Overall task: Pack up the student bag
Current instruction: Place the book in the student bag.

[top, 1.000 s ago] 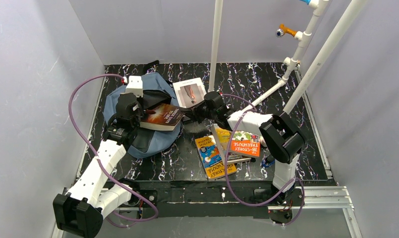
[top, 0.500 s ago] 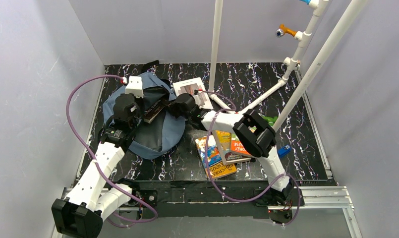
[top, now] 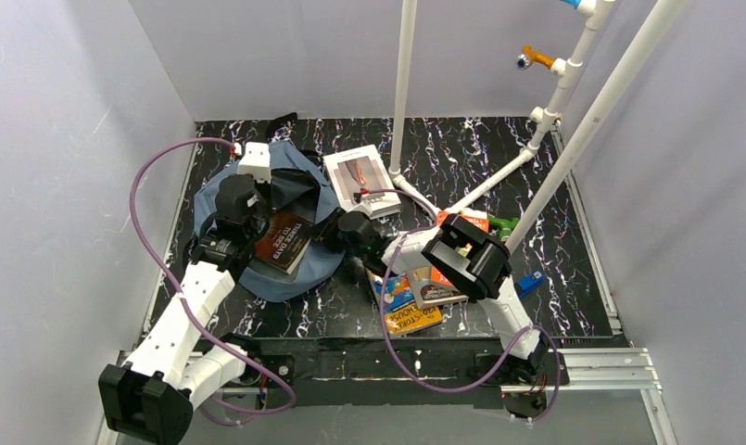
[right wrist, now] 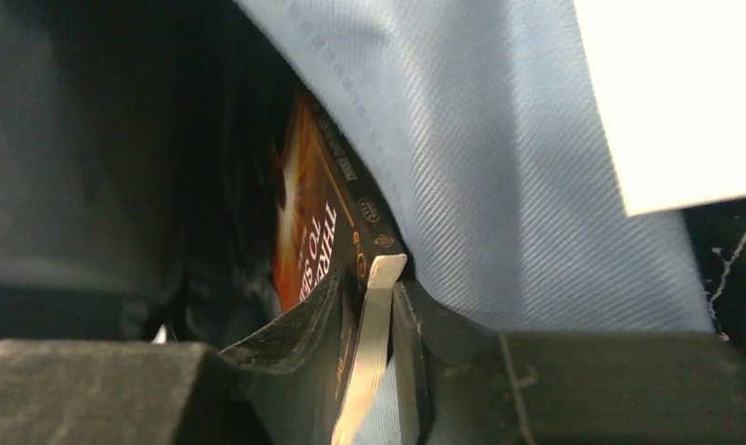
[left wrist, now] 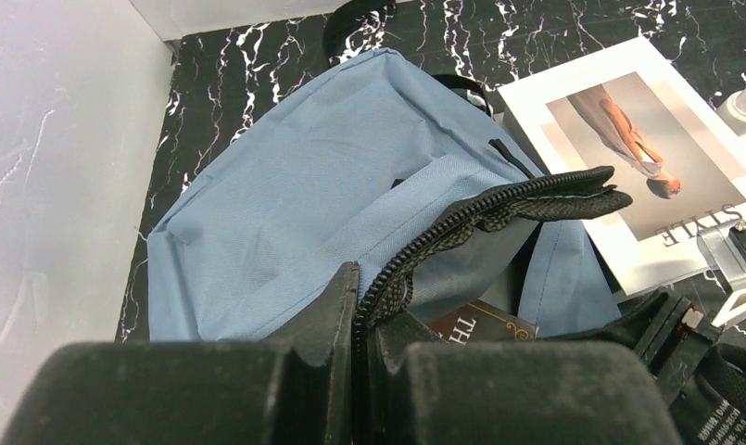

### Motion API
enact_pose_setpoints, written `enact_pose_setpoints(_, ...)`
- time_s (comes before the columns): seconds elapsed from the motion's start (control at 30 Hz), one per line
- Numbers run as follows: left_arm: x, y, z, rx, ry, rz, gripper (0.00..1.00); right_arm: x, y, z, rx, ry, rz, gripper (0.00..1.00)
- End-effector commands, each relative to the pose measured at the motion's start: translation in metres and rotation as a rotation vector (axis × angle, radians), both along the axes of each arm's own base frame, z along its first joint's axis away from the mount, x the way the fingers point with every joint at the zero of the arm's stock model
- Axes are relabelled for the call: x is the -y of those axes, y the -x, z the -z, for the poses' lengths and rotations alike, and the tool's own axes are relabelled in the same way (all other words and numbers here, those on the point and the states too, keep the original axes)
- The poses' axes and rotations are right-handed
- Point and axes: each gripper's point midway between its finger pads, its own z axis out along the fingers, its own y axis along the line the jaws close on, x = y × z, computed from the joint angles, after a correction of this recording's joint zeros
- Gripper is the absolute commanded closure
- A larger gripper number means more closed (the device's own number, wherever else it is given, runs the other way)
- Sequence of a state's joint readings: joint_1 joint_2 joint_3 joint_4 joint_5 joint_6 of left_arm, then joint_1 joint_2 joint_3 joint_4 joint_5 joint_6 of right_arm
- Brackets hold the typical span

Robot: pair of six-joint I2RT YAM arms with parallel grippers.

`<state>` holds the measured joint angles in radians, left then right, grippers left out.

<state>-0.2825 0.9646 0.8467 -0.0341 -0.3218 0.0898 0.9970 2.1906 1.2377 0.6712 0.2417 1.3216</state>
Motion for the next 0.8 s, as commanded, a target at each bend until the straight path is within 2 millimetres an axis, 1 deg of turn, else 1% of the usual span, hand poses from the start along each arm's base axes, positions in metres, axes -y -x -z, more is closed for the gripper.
enact_pose_setpoints(0.0, 0.001, -0.009, -0.035, 0.094, 0.023, -0.002, 1.00, -0.012, 0.018, -0.054, 0.234, -0.080, -0.184, 0.63)
enact_pose_setpoints(0.07, 0.002, -0.009, -0.034, 0.088, 0.024, 0.001, 1.00, -0.014, 0.022, -0.054, 0.243, -0.096, -0.215, 0.56)
enact_pose_setpoints(0.23, 0.004, -0.008, -0.035, 0.090, 0.032, 0.010, 1.00, -0.027, 0.025, -0.057, 0.232, -0.183, -0.251, 0.44)
enact_pose_setpoints(0.27, 0.004, -0.008, -0.035, 0.090, 0.033, 0.010, 1.00, -0.030, 0.024, -0.057, 0.234, -0.187, -0.251, 0.43)
enact_pose_setpoints(0.3, 0.004, -0.008, -0.035, 0.091, 0.033, 0.010, 1.00, -0.034, 0.027, -0.054, 0.229, -0.192, -0.282, 0.43)
enact_pose_setpoints(0.37, 0.004, -0.008, -0.035, 0.090, 0.032, 0.010, 1.00, -0.038, 0.029, -0.051, 0.233, -0.193, -0.303, 0.44)
enact_pose_setpoints(0.43, 0.004, -0.008, -0.035, 0.090, 0.033, 0.011, 1.00, -0.042, 0.030, -0.047, 0.236, -0.186, -0.320, 0.48)
enact_pose_setpoints(0.5, 0.005, -0.008, -0.035, 0.091, 0.035, 0.014, 1.00, -0.045, 0.034, -0.043, 0.230, -0.193, -0.339, 0.56)
enact_pose_setpoints(0.53, 0.005, -0.007, -0.036, 0.093, 0.035, 0.014, 1.00, -0.045, 0.035, -0.044, 0.227, -0.200, -0.347, 0.61)
enact_pose_setpoints(0.6, 0.004, -0.007, -0.036, 0.093, 0.035, 0.014, 1.00, -0.043, 0.037, -0.055, 0.235, -0.204, -0.354, 0.76)
enact_pose_setpoints(0.67, 0.004, -0.007, -0.037, 0.096, 0.032, 0.010, 1.00, -0.038, 0.032, -0.070, 0.240, -0.195, -0.319, 0.99)
enact_pose_setpoints(0.7, 0.003, -0.007, -0.037, 0.096, 0.030, 0.007, 1.00, -0.034, 0.026, -0.074, 0.216, -0.187, -0.279, 0.99)
enact_pose_setpoints(0.77, 0.001, -0.007, -0.038, 0.097, 0.024, 0.000, 1.00, -0.022, 0.009, -0.089, 0.173, -0.219, -0.176, 0.99)
